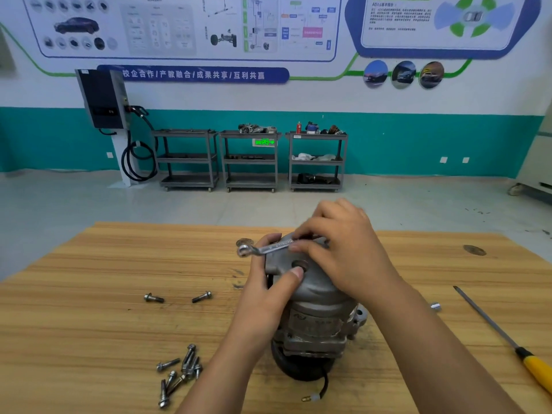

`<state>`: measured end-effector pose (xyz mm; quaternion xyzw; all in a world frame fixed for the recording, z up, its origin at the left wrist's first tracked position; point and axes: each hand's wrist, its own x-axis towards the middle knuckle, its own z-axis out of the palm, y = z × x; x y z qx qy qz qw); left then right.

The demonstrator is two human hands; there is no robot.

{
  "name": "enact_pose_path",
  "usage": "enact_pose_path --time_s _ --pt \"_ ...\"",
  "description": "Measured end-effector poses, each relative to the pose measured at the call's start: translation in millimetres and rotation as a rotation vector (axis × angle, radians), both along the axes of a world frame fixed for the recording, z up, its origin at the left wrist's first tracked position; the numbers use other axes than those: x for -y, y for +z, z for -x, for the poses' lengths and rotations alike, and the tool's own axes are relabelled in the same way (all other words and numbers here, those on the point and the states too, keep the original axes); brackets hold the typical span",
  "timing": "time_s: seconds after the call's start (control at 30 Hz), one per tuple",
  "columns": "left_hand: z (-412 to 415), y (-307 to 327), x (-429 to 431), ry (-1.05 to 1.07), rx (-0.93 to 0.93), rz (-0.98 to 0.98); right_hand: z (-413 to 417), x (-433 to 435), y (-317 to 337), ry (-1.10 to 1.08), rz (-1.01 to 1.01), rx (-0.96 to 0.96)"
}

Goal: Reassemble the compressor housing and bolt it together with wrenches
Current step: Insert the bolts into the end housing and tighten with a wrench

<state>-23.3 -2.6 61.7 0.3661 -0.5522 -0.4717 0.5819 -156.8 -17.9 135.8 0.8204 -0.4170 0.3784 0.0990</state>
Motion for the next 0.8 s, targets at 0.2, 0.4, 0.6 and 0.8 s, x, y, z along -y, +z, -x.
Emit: enact_pose_path --time_s 0.2,0.4,0.6,0.8 --pt "-4 1 -3 -0.01 0.025 0.01 -7 37 18 -0.208 -0.289 -0.055" --pt "-6 -2 -1 -0.015 0.028 -0.003 29 54 9 -0.225 -0.73 0.605" --pt "-4 -1 2 -0.035 -0.011 -0.034 65 39 -29 0.176 -0.968 1.056" --pt "-2 -2 1 -0.005 -0.025 -0.02 48 0 -59 0.296 -0.221 1.022"
